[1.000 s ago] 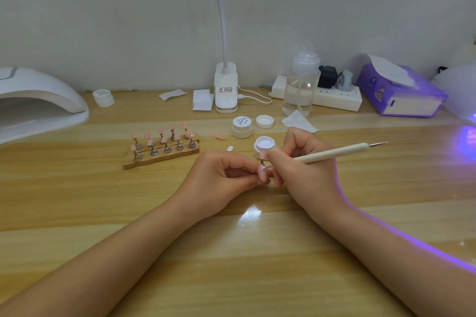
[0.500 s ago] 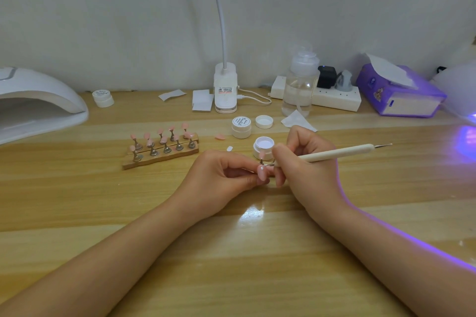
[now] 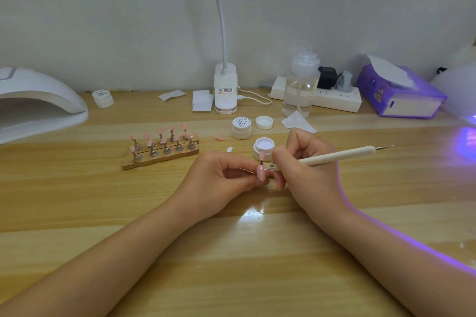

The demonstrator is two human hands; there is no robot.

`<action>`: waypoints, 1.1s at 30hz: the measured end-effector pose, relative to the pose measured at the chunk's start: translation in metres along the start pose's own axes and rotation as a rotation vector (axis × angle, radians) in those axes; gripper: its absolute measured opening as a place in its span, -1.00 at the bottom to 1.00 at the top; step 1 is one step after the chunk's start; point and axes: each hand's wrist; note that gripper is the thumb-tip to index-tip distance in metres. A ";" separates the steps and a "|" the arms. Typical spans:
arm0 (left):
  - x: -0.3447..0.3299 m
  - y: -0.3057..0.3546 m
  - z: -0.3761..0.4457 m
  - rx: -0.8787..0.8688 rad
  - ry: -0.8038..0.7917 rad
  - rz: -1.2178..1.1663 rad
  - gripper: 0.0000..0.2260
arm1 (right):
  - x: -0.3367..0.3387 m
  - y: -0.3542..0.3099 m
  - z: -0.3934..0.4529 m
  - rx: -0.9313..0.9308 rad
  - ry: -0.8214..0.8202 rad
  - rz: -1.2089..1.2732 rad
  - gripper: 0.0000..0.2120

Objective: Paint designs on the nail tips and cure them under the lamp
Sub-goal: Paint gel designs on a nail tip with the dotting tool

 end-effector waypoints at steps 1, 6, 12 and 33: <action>0.000 0.000 0.000 0.000 0.001 0.004 -0.82 | 0.000 0.001 0.000 -0.002 -0.002 -0.009 -0.57; 0.000 0.001 0.000 0.003 -0.006 0.008 -0.79 | -0.001 0.001 -0.001 -0.013 -0.021 0.002 -0.48; 0.000 0.001 0.000 0.013 -0.009 0.007 -0.81 | -0.002 0.000 -0.002 -0.019 -0.034 0.008 -0.52; 0.000 0.003 -0.001 0.027 0.001 0.039 -0.83 | -0.004 -0.001 -0.002 -0.038 -0.026 -0.033 -0.59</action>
Point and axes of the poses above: each hand's wrist, its own z-axis towards the middle knuckle, its own x-axis out of the back of the hand, y = z × x, and after that the axes turned 5 degrees about z, right-handed
